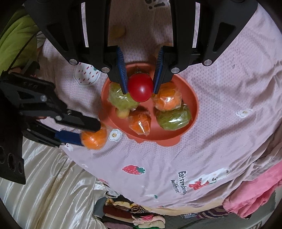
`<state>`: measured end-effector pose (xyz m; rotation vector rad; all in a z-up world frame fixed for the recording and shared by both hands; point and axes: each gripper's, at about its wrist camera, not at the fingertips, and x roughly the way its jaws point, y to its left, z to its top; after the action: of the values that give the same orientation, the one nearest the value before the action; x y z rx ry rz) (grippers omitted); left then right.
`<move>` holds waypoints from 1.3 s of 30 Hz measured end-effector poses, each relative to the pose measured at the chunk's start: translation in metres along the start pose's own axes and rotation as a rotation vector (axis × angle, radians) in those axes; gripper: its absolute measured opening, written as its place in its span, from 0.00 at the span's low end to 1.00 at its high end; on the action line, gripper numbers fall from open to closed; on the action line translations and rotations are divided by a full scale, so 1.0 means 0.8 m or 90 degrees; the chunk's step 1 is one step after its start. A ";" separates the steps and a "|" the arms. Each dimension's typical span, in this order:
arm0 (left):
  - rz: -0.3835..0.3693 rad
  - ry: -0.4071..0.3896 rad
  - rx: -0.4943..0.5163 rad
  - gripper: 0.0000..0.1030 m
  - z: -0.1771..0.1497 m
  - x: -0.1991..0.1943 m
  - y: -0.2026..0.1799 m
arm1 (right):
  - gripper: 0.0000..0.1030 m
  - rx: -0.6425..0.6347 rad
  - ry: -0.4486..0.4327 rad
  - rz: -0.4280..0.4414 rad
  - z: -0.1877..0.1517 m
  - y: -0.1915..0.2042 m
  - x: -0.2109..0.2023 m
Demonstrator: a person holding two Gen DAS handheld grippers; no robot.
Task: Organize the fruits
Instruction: 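Carry the tomato and wrapped orange onto the orange plate and open both tools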
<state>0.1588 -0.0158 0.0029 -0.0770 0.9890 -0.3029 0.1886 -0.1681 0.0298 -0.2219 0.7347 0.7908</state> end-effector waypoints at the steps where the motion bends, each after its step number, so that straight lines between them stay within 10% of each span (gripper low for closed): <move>1: 0.002 -0.002 0.001 0.21 0.002 0.001 0.000 | 0.39 0.003 0.002 0.001 -0.001 -0.001 0.002; 39: 0.005 -0.007 -0.015 0.23 0.010 0.010 0.003 | 0.48 0.009 0.033 -0.009 -0.005 -0.011 0.049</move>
<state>0.1702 -0.0163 0.0000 -0.0957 0.9812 -0.2828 0.2116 -0.1540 0.0000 -0.2352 0.7868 0.7691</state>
